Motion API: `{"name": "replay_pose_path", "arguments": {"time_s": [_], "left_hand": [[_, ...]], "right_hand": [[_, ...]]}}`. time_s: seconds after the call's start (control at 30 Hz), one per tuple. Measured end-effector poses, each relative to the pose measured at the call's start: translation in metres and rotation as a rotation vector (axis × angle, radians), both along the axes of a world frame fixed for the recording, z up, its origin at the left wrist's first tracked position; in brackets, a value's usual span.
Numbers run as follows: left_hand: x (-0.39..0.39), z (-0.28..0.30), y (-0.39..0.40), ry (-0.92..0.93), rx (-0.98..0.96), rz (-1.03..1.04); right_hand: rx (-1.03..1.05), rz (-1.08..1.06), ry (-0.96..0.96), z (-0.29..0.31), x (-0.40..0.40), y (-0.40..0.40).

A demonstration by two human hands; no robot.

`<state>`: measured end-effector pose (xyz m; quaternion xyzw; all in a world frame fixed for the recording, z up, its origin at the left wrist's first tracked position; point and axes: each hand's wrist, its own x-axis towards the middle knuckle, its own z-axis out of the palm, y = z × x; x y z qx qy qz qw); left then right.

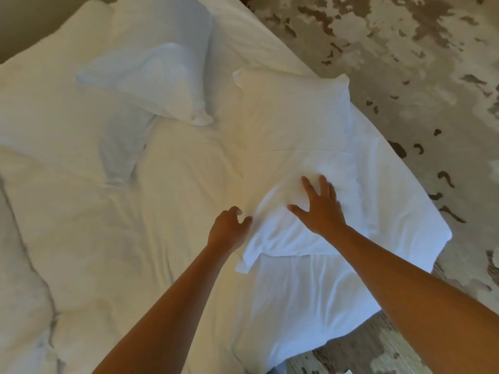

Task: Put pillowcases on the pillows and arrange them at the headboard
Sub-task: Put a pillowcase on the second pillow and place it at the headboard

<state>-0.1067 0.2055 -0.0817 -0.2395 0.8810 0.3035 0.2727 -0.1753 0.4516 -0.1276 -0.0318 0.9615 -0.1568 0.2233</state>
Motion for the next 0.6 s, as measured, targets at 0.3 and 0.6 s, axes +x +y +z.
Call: {"name": "replay_pose_path", "arguments": {"time_s": [0.3,0.6], "left_hand": [[-0.072,-0.084,0.032,0.074,0.117,0.32],[-0.074,-0.145,0.039,0.071,0.161,0.484]], "right_hand": [[0.046,0.075,0.081,-0.078,-0.021,0.008],[0.019,0.068,0.1,-0.113,-0.032,0.01]]}}
